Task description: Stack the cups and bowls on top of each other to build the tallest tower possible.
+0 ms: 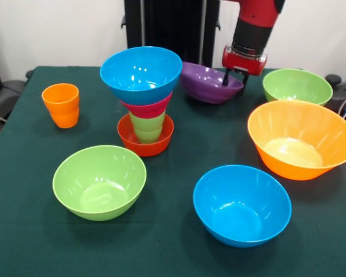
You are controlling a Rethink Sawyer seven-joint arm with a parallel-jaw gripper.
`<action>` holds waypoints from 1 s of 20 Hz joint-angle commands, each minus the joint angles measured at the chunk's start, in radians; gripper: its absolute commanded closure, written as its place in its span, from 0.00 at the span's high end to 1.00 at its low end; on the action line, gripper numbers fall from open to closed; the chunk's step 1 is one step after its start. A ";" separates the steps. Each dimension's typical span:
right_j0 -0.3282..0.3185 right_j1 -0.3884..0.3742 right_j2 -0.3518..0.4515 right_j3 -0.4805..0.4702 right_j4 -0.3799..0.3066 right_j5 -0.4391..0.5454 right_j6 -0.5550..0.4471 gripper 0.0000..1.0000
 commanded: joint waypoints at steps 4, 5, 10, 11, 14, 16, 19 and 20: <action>0.006 -0.076 0.111 -0.002 0.105 0.150 0.185 0.00; -0.006 -0.103 0.131 0.010 0.111 0.176 0.191 0.00; -0.029 -0.210 0.192 0.053 0.160 0.264 0.224 0.00; -0.023 -0.236 0.193 0.061 0.179 0.286 0.235 0.00; -0.002 -0.327 0.206 0.097 0.251 0.357 0.291 0.00; 0.012 -0.390 0.203 0.105 0.289 0.441 0.309 0.00; 0.014 -0.455 0.197 0.110 0.338 0.523 0.322 0.00; 0.031 -0.468 0.169 0.092 0.342 0.563 0.325 0.00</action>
